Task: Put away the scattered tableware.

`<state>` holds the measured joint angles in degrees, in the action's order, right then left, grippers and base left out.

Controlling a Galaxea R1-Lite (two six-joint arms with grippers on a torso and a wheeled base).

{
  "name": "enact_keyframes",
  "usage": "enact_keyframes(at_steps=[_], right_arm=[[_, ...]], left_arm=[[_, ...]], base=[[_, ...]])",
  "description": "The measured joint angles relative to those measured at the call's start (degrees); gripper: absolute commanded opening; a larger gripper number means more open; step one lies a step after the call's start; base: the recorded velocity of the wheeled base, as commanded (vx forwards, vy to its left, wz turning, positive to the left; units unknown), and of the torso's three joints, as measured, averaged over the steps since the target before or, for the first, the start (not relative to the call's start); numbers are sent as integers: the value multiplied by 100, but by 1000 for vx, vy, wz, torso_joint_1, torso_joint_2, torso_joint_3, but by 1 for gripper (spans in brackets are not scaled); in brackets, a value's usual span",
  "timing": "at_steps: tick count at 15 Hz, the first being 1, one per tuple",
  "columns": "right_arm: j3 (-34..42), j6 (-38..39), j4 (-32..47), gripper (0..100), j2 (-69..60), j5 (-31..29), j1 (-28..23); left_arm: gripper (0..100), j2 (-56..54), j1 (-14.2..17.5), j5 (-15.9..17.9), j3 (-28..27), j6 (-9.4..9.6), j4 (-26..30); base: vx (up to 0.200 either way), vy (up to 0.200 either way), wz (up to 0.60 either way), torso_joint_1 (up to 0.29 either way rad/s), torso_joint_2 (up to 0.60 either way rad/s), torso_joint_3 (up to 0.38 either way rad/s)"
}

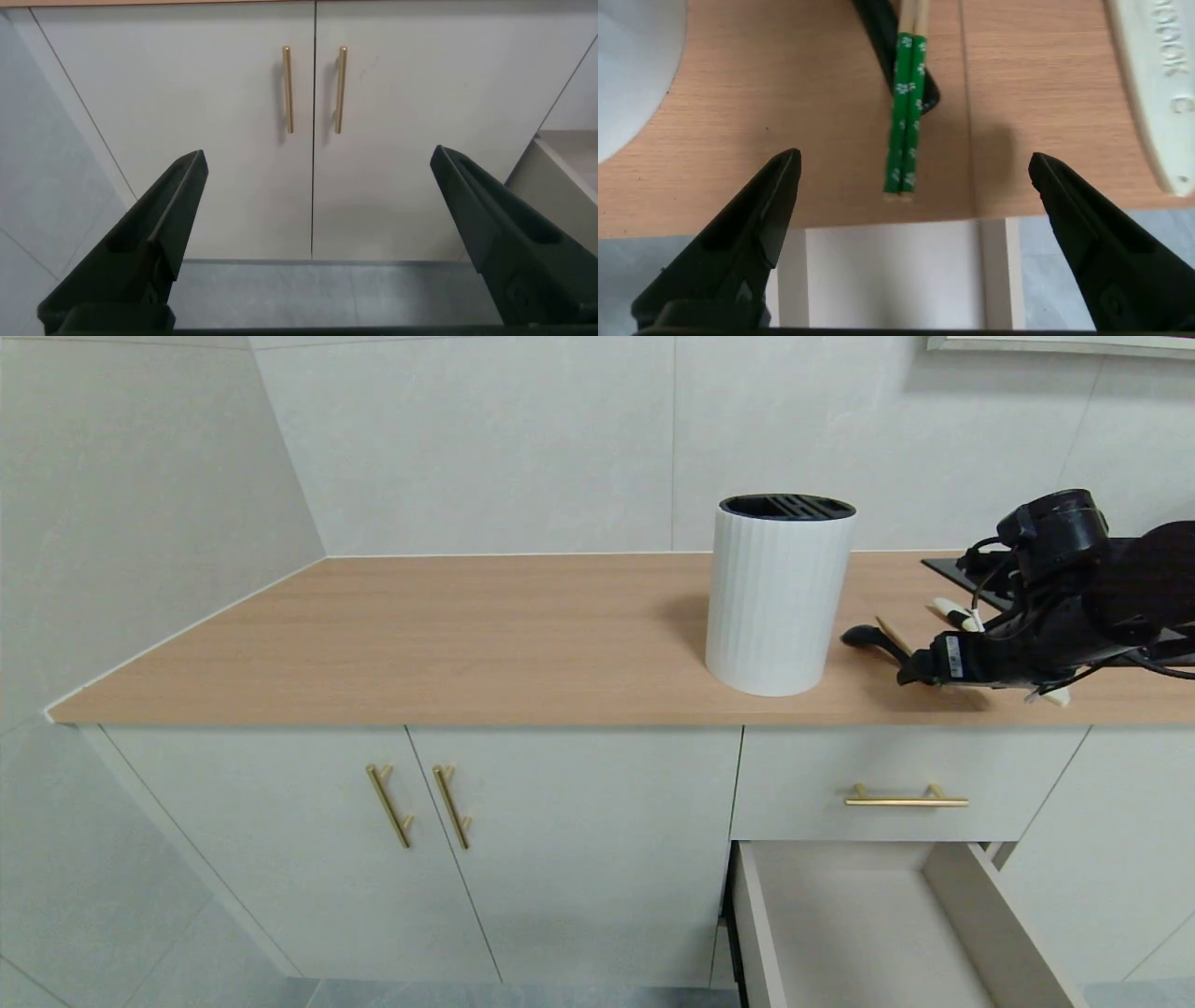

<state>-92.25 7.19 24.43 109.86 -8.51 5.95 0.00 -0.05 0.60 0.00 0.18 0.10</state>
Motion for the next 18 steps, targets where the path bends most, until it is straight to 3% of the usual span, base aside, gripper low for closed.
enact_keyframes(at_steps=[1,12,18], right_arm=[[-4,0,0,0,26,0,5],[-12,39,-119,0,85,6,46],[391,104,-111,0,-1006,39,127]], left_arm=[[100,0,0,2,0,0,0],[100,0,0,2,0,0,0],[100,0,2,0,0,2,0]], base=[[0,0,0,0,0,0],[0,0,0,0,0,0],[0,0,0,0,0,0]])
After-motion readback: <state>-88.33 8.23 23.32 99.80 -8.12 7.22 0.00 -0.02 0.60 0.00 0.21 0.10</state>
